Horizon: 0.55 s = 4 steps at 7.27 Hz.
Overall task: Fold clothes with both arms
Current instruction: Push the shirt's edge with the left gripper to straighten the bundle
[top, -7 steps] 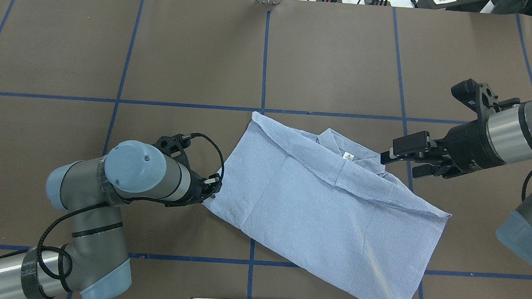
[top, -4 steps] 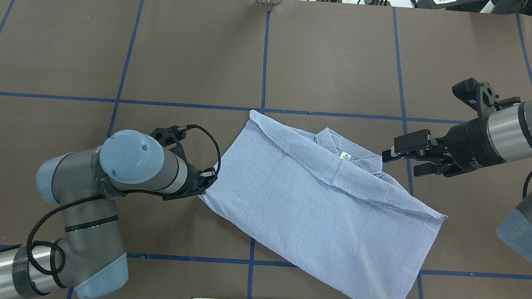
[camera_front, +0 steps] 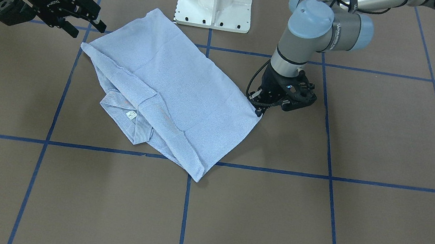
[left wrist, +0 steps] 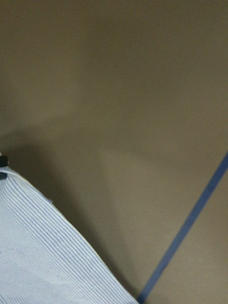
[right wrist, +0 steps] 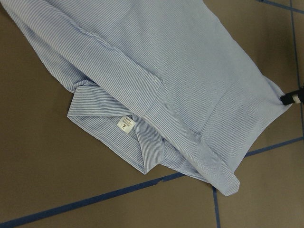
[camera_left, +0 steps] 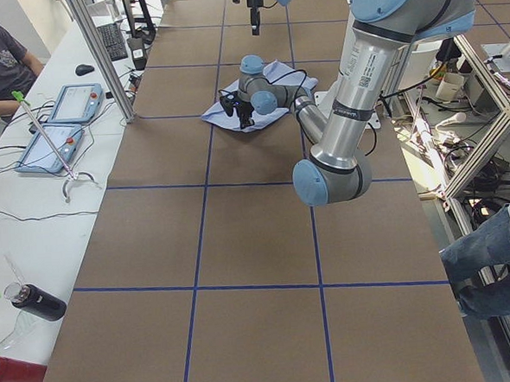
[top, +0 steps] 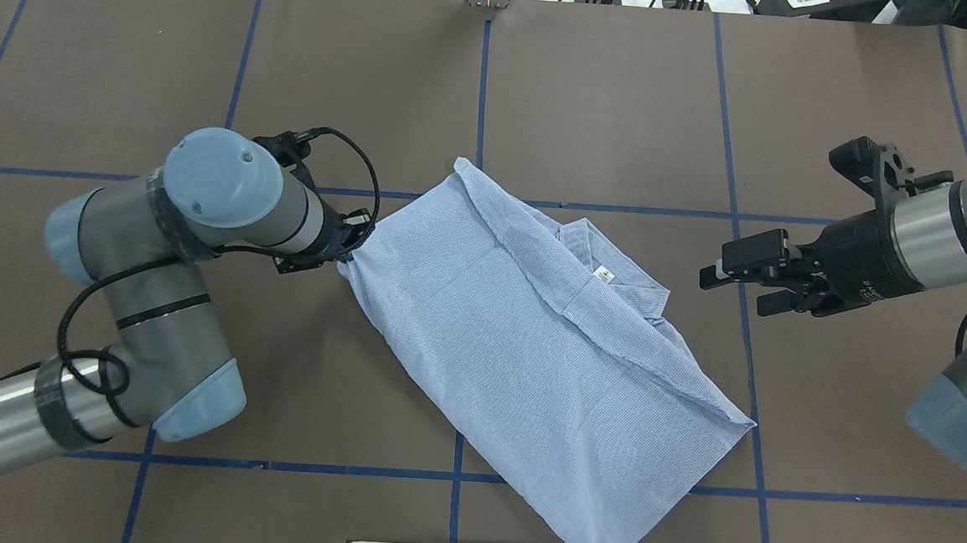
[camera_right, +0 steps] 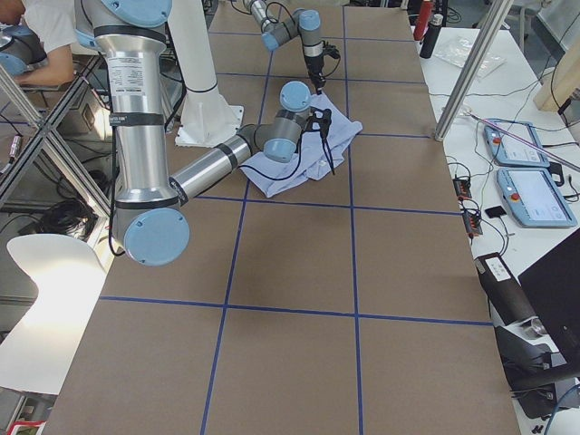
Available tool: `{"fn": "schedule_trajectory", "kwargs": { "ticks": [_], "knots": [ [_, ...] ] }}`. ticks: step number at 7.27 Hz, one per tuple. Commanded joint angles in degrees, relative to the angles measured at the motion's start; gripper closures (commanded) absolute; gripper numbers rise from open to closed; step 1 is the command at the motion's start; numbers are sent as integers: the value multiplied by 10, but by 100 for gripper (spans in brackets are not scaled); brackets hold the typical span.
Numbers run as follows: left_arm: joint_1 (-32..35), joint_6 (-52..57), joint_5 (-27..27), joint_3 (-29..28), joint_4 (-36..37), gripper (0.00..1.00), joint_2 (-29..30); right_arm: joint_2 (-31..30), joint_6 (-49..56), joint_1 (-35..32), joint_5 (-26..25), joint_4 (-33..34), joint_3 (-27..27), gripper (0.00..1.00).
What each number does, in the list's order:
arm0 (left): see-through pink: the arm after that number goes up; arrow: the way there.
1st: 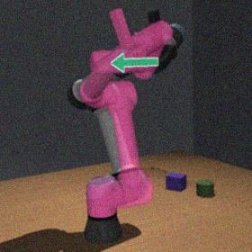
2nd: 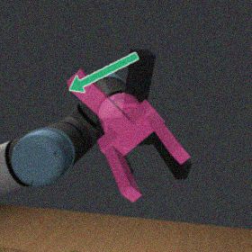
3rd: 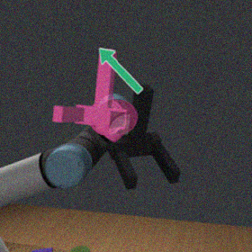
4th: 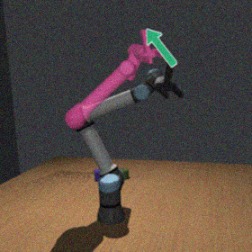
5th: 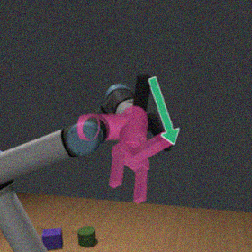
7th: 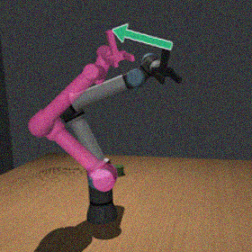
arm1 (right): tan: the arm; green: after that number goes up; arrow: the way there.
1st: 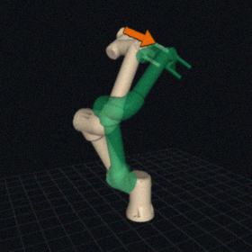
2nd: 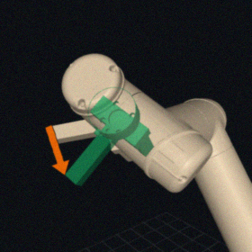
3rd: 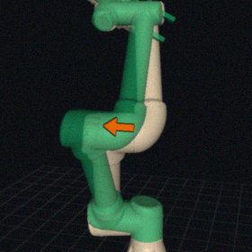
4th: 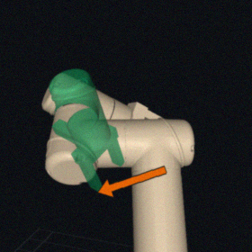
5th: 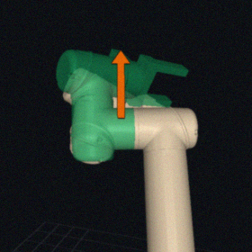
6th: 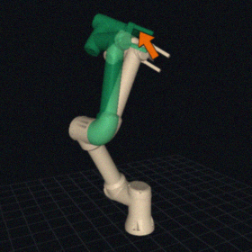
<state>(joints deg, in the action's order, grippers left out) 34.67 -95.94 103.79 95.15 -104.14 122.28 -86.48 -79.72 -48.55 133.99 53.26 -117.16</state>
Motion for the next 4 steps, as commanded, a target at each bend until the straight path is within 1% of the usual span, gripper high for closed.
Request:
{"fn": "schedule_trajectory", "kwargs": {
  "ticks": [1, 3, 4],
  "knots": [
    [45, 47, -31, -172, -108, 100, 89, -1, 0, -9, -1, 0, 0, 0],
    [71, 52, -54, -332, -226, 100, 182, -1, 0, -12, -6, 0, 0, 0],
    [75, 59, -84, -368, -276, 100, 197, 0, 0, -13, -12, 0, 0, 0]
  ]
}}
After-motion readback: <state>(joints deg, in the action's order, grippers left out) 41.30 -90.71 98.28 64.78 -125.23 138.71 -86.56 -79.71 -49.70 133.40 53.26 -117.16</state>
